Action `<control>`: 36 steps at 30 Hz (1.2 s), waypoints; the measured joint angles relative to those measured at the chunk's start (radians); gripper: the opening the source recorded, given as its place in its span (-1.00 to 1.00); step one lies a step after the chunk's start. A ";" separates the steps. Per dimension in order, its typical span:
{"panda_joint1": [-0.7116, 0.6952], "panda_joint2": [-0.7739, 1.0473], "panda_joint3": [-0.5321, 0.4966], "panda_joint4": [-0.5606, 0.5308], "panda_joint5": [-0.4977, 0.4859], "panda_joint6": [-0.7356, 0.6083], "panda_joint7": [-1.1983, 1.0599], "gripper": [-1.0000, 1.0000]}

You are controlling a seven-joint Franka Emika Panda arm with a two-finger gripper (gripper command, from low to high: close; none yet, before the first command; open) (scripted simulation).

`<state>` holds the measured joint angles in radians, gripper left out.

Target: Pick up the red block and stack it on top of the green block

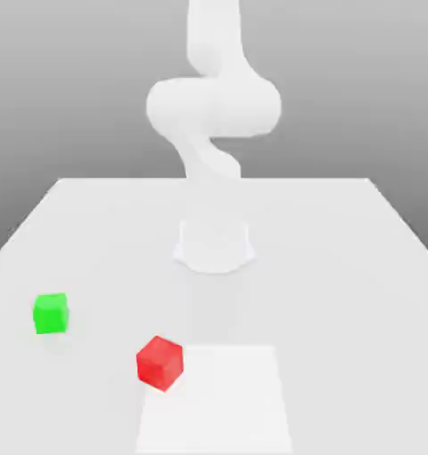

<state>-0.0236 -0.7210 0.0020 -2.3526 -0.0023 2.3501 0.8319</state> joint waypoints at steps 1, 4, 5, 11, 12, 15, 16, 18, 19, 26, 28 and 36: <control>-0.011 0.039 0.001 -0.025 -0.001 0.024 0.016 0.00; -0.041 0.152 0.001 -0.096 -0.006 0.095 0.061 0.00; -0.050 0.189 -0.001 -0.119 -0.008 0.118 0.077 0.00; -0.105 0.413 -0.009 -0.260 -0.015 0.257 0.166 0.00; -0.113 0.452 -0.012 -0.284 -0.016 0.280 0.181 0.00; -0.133 0.562 -0.022 -0.354 -0.014 0.349 0.221 0.00; -0.139 0.599 -0.026 -0.377 -0.012 0.371 0.233 0.00; -0.155 0.671 -0.035 -0.423 -0.005 0.417 0.256 0.00; -0.155 0.707 -0.035 -0.434 0.000 0.443 0.260 0.00; -0.171 0.950 -0.018 -0.415 0.022 0.647 0.252 -1.00; -0.171 0.950 -0.018 -0.415 0.022 0.647 0.253 -1.00; -0.173 0.864 -0.018 -0.427 0.013 0.574 0.259 -1.00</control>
<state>-0.1965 0.1433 -0.0159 -2.7797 0.0104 2.9238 1.0909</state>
